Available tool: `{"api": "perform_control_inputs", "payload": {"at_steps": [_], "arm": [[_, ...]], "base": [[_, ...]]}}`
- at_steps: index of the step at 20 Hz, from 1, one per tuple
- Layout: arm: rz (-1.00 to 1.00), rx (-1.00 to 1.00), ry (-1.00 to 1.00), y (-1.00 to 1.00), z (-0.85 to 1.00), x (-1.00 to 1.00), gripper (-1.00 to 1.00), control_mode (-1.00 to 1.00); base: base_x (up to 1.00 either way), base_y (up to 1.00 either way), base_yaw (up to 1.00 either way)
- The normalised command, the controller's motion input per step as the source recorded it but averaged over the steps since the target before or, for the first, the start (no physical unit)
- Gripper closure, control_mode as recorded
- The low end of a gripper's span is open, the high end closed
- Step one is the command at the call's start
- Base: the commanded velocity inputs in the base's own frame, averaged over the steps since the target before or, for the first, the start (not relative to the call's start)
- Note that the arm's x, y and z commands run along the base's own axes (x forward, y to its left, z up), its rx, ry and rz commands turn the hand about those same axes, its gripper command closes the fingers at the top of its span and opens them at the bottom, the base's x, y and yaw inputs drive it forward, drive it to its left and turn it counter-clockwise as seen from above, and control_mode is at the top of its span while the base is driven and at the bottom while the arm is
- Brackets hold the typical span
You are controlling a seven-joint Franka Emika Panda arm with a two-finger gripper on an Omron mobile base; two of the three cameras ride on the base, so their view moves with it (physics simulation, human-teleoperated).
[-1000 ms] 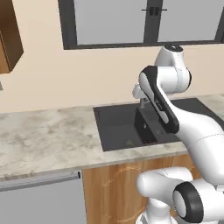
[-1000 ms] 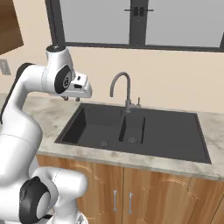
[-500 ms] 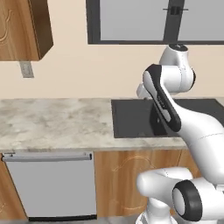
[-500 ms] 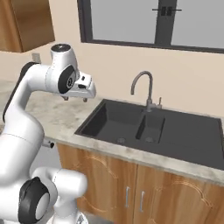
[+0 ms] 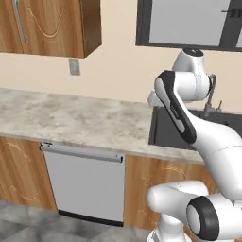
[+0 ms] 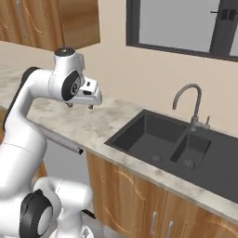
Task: Open the dishwasher door and pull out the top rack.
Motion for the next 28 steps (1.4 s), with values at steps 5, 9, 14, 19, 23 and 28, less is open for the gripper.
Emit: {"api": "perform_control_inputs", "payload": {"at_steps": [5, 9, 14, 19, 23, 28], "arm": [[0.00, 0.00, 0.00, 0.00, 0.00, 0.00, -1.00, 1.00], [0.00, 0.00, 0.00, 0.00, 0.00, 0.00, -1.00, 1.00], [0.00, 0.00, 0.00, 0.00, 0.00, 0.00, -1.00, 1.00], [0.00, 0.00, 0.00, 0.00, 0.00, 0.00, -1.00, 1.00], [0.00, 0.00, 0.00, 0.00, 0.00, 0.00, -1.00, 1.00], [0.10, -0.16, 0.10, 0.39, -0.58, 0.02, -1.00, -1.00]], "base": [[0.42, -0.33, 0.35], [0.61, -0.34, 0.27], [0.08, -0.55, 0.33], [0.00, -0.65, 0.54], [0.19, -0.20, 0.25], [0.00, 0.00, 0.00]]}}
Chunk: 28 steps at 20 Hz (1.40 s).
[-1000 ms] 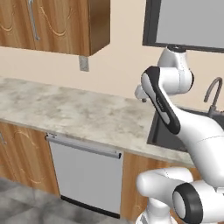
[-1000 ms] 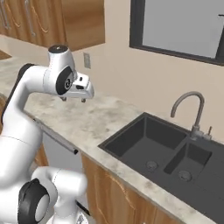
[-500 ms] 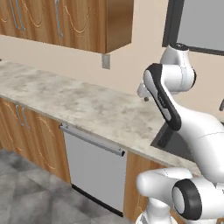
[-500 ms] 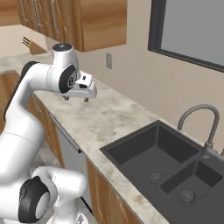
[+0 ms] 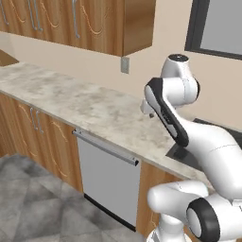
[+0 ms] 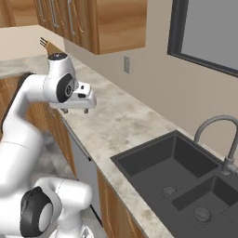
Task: Open the dishwasher door and pull out the top rack.
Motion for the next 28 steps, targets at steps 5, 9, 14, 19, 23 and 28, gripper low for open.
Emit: {"api": "perform_control_inputs", "payload": {"at_steps": [5, 9, 14, 19, 23, 28], "arm": [[0.19, -0.43, 0.05, 1.00, -0.76, 0.00, -1.00, -1.00], [0.18, -0.34, 0.16, 0.80, -0.73, 0.00, -1.00, -1.00], [0.10, -0.41, 0.00, 0.42, -0.94, 0.00, -1.00, -1.00], [0.01, -0.43, -0.02, 0.18, -0.78, 0.06, -1.00, -1.00], [-0.02, -0.31, -0.05, 0.16, -0.45, 0.35, -1.00, -1.00], [-0.05, -0.24, -0.06, 0.13, -0.40, 0.49, -1.00, -1.00]], "base": [[0.00, 0.00, 0.00], [0.00, 0.00, 0.00], [0.00, 0.00, 0.00], [0.00, 0.00, 0.00], [0.00, 0.00, 0.00], [0.00, 0.00, 0.00]]}}
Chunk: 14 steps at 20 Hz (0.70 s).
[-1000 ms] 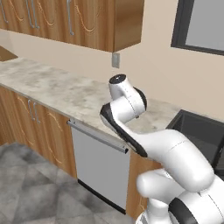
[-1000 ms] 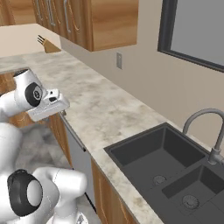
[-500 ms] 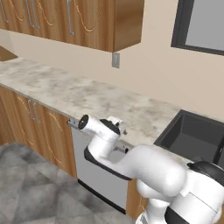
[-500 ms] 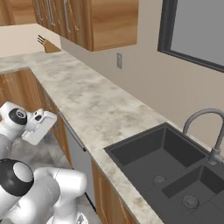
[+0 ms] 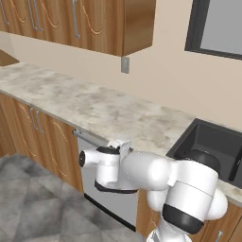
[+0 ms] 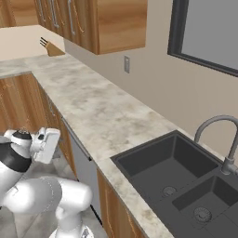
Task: Open the dishwasher door and pull out the top rack.
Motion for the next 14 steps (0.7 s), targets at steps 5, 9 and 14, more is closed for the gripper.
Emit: {"api": "perform_control_inputs", "payload": {"at_steps": [5, 9, 14], "arm": [[-0.07, -0.23, -0.10, 0.20, -0.42, 0.45, -1.00, -1.00], [-0.07, -0.20, -0.10, 0.24, -0.44, 0.44, -1.00, -1.00], [-0.08, -0.16, -0.08, 0.31, -0.45, 0.46, -1.00, -1.00]], "base": [[0.00, 0.00, 0.00], [0.00, 0.00, 0.00], [0.00, 0.00, 0.00]]}}
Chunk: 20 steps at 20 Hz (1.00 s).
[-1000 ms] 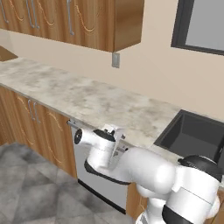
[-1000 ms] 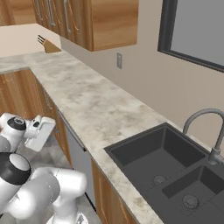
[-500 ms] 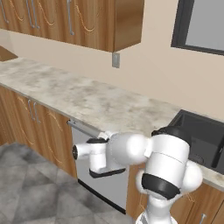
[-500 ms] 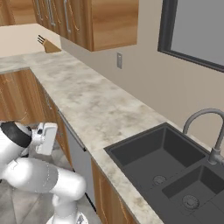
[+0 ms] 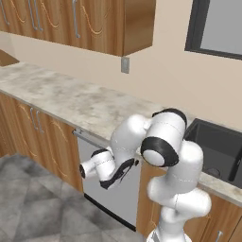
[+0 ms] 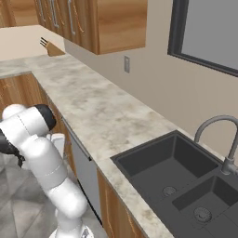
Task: Open the dishwasher door and pull out the top rack.
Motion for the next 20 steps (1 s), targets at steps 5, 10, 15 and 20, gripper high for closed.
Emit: {"api": "perform_control_inputs", "payload": {"at_steps": [5, 10, 15, 20], "arm": [[-0.08, -0.14, -0.08, 0.43, -0.53, 0.44, -1.00, -1.00], [-0.06, -0.19, -0.07, 0.54, -0.67, 0.49, -1.00, -1.00], [-0.05, -0.17, -0.03, 0.46, -0.62, 0.66, -1.00, -1.00], [-0.10, -0.08, -0.04, 0.15, -0.17, 0.84, -1.00, -1.00]], "base": [[0.00, 0.00, 0.00], [0.00, 0.00, 0.00], [0.00, 0.00, 0.00], [0.00, 0.00, 0.00]]}}
